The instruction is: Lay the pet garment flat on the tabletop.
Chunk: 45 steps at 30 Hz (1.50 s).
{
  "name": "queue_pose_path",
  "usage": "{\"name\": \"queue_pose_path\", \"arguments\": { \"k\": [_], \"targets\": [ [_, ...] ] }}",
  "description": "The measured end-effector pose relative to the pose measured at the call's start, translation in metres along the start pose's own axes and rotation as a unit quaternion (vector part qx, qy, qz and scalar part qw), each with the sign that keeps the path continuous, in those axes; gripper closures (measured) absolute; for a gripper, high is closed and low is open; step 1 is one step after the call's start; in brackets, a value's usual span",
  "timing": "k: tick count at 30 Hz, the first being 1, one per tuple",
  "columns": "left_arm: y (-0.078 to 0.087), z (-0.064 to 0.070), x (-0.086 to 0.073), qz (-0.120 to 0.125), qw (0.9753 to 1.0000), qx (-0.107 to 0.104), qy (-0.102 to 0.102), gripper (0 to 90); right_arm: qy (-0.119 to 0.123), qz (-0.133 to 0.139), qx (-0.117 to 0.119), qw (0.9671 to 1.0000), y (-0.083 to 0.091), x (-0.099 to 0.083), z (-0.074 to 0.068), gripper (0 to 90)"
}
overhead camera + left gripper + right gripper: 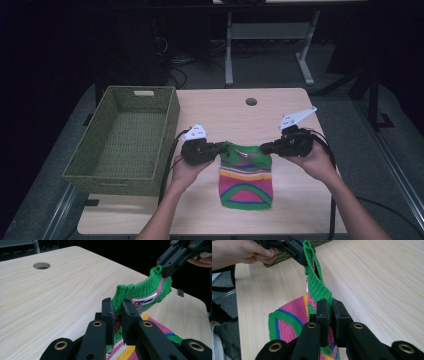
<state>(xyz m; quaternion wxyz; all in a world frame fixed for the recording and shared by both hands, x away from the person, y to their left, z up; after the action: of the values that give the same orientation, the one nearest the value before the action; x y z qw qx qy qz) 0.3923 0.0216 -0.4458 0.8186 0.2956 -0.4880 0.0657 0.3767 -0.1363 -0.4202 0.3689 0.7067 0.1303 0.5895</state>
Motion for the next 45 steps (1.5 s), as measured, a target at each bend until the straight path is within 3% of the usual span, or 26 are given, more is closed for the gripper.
{"name": "queue_pose_path", "arguments": {
  "k": [2,8,16,18,24,33,41,43,45],
  "targets": [
    [-0.002,-0.001,0.001,-0.003,1.0000,0.001,0.004,82.0,-0.002,0.000,-0.005,1.0000,-0.001,0.000,0.004,84.1],
    [-0.008,-0.003,0.002,-0.014,0.9998,0.015,-0.008,82.0,-0.016,-0.004,-0.017,0.9997,-0.003,-0.004,0.016,83.8],
    [-0.013,-0.013,0.003,-0.014,0.9995,0.026,0.002,81.9,-0.032,-0.003,-0.030,0.9991,-0.009,-0.004,0.033,83.1],
    [-0.016,-0.016,0.001,-0.016,0.9993,0.029,0.017,82.0,-0.034,-0.002,-0.032,0.9989,-0.012,-0.006,0.038,83.1],
    [-0.016,-0.018,0.002,-0.015,0.9992,0.033,0.017,81.9,-0.050,-0.005,-0.034,0.9981,-0.018,-0.008,0.047,83.1],
    [-0.015,-0.026,0.004,-0.011,0.9985,0.047,0.023,81.9,-0.045,-0.011,-0.043,0.9980,-0.022,-0.002,0.051,83.1],
    [-0.017,-0.030,0.004,-0.009,0.9985,0.046,0.030,81.6,-0.047,-0.014,-0.048,0.9976,-0.025,-0.001,0.054,82.8],
    [-0.019,-0.031,0.006,-0.003,0.9983,0.044,0.039,80.3,-0.047,-0.019,-0.054,0.9972,-0.026,-0.002,0.056,82.8],
    [-0.020,-0.034,0.011,0.002,0.9972,0.058,0.046,69.1,-0.047,-0.026,-0.062,0.9966,-0.028,-0.004,0.061,80.5]
  ]
}}
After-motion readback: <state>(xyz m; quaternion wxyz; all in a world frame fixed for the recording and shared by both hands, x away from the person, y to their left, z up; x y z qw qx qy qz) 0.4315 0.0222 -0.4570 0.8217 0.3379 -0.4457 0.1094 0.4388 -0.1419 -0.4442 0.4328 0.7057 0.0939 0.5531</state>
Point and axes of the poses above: each handheld gripper's, and its own axes: y roughly backward along the jaws, x roughly out of its top, z roughly to its right, the point moved 10 cm from there along -y, roughly forward along the jaws, and after that the axes turned 10 degrees about y, right-handed, at the moved point
